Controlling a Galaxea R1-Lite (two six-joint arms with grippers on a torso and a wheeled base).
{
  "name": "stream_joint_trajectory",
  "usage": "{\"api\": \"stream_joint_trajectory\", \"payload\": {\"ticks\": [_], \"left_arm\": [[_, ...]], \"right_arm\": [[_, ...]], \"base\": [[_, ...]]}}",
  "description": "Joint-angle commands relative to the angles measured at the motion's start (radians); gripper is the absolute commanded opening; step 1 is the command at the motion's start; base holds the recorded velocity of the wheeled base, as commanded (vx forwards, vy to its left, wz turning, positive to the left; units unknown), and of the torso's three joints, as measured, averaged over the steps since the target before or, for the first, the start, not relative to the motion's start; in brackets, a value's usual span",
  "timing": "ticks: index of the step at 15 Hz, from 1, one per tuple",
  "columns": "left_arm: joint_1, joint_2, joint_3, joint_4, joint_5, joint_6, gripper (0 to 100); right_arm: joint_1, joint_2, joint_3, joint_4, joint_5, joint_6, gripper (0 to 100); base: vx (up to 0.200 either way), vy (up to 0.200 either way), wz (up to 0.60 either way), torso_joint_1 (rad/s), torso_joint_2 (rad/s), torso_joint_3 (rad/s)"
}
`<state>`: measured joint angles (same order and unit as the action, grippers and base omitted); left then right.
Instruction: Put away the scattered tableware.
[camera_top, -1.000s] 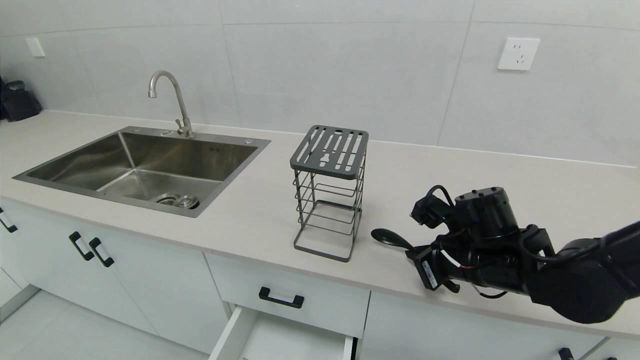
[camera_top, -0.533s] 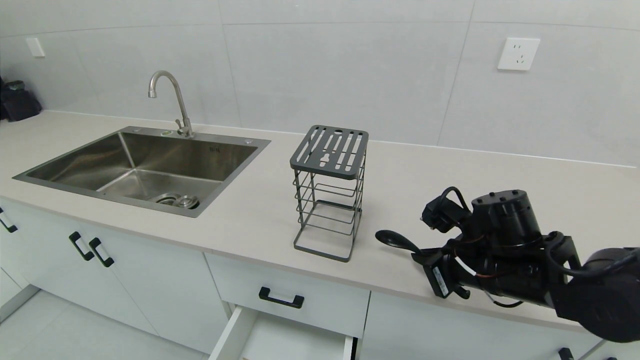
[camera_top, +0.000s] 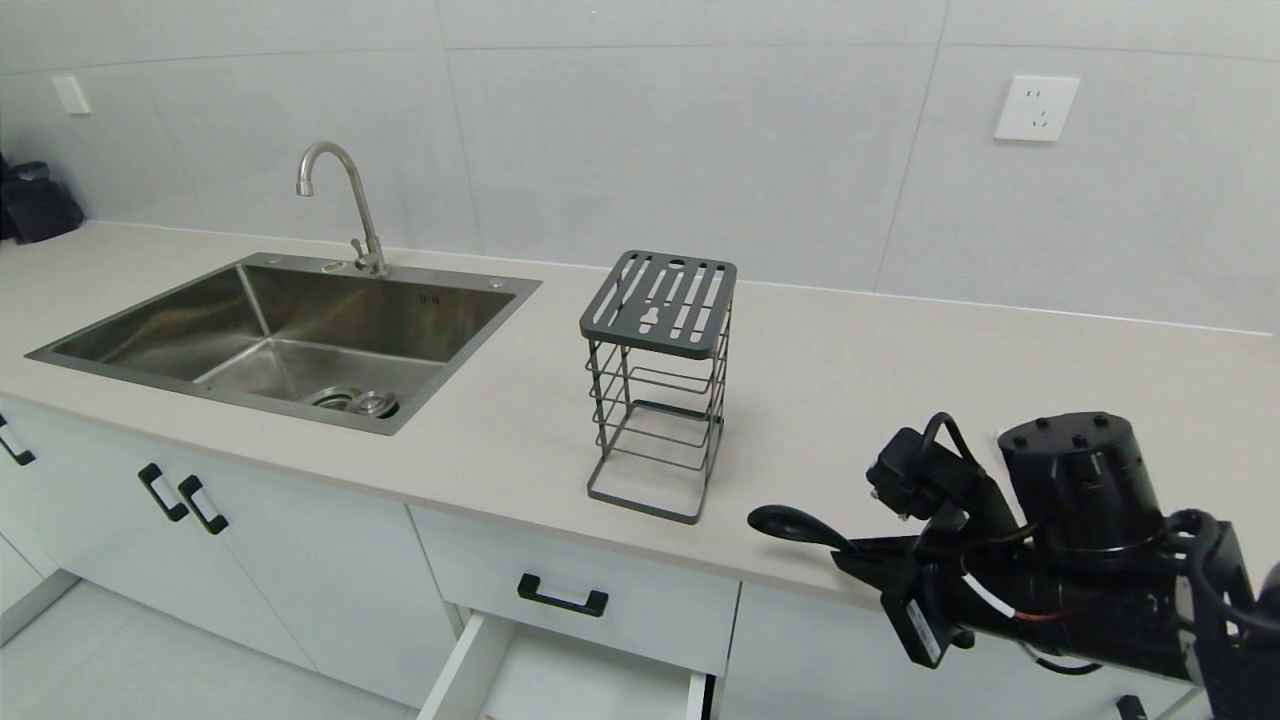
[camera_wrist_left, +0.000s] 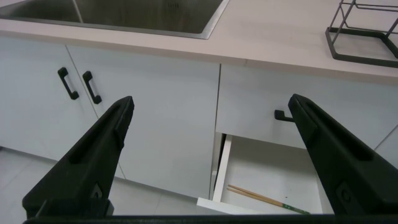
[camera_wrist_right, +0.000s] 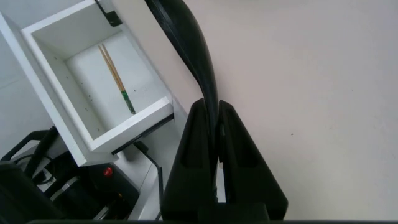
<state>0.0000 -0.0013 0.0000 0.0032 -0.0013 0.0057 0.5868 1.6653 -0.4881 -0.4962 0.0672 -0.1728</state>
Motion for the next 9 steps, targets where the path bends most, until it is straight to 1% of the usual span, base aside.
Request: {"api": "stream_joint_trajectory", "payload": {"ticks": [1, 4, 6, 9], "left_arm": [[0.000, 0.001, 0.000, 0.000, 0.000, 0.000, 100], [0.000, 0.001, 0.000, 0.000, 0.000, 0.000, 100], [0.000, 0.001, 0.000, 0.000, 0.000, 0.000, 100], [0.000, 0.001, 0.000, 0.000, 0.000, 0.000, 100]], "right_arm": [[0.010, -0.022, 0.005, -0.001, 0.002, -0.001, 0], [0.015, -0.022, 0.011, 0.001, 0.011, -0.008, 0], [0.018, -0.019, 0.009, 0.002, 0.019, -0.037, 0], [0.074, 0.010, -0.001, 0.001, 0.049, -0.045, 0]], "base": [[0.000, 0.000, 0.00, 0.000, 0.00, 0.000], [0.000, 0.000, 0.00, 0.000, 0.00, 0.000], [0.000, 0.000, 0.00, 0.000, 0.00, 0.000], [0.000, 0.000, 0.00, 0.000, 0.00, 0.000]]}}
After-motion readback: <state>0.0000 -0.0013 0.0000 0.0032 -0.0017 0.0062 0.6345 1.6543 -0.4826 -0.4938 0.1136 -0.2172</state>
